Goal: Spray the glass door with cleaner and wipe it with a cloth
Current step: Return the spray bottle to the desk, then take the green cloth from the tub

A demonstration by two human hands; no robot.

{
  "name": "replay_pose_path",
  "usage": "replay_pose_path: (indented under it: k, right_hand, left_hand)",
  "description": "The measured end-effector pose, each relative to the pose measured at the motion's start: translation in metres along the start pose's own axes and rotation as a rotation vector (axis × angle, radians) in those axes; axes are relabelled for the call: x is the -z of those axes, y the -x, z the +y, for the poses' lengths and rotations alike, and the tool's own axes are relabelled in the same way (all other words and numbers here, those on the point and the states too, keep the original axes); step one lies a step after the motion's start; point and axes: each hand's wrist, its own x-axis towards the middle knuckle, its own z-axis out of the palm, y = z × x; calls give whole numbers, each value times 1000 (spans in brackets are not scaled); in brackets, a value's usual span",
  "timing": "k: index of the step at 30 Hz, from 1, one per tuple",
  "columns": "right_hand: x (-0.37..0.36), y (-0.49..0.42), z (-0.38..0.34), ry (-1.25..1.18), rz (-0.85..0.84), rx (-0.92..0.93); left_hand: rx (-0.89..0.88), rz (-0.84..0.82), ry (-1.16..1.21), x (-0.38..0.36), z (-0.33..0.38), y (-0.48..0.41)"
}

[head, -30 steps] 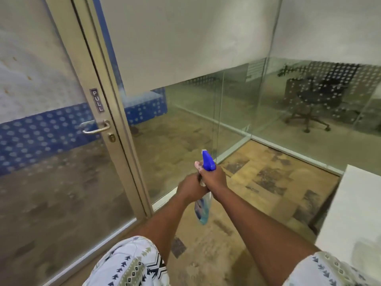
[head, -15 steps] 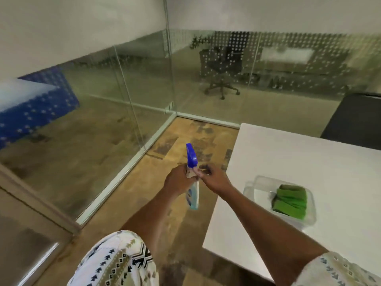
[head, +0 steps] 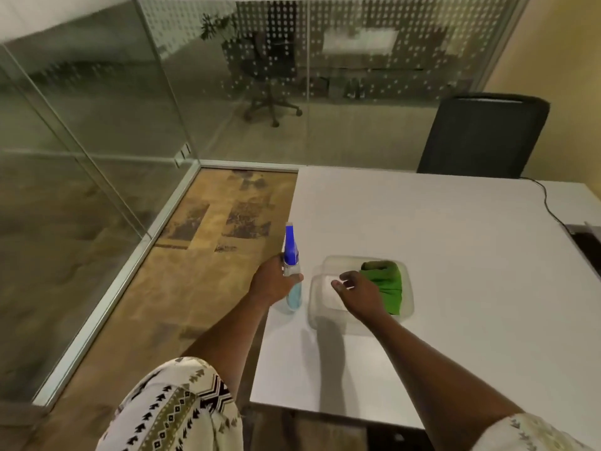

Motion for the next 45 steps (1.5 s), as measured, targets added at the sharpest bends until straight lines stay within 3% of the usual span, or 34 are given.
replay_pose_path:
  k: [11,19,24,28,30,36,40,45]
  right_hand:
    - [29,-22,42,-21,97,-126]
    - [39,-51,56,336,99,-48]
    - [37,-66,60,560,14,31]
    - [32,-73,60,653,-70,44]
    - [30,-75,61,663,-89,42]
    - [26,-83,67,702,-103,68]
    - [30,-87,65,760,-90,104]
    - [52,-93,40,727,36,109]
  left_hand:
    - [15,-29,-47,-22,-3,-29]
    - [-46,92,-104,-24,-17,-29]
    - [132,-91,-108,-30,-28,-31]
    - [229,77,-257,-42,-44,-7]
    - [180,128,-309,-52,-50,10]
    - [-423,-108,-470,-85,-65,48]
    - [-311,-405,-611,-104,-54,42]
    - [-299,-436,-756,-105,-44,34]
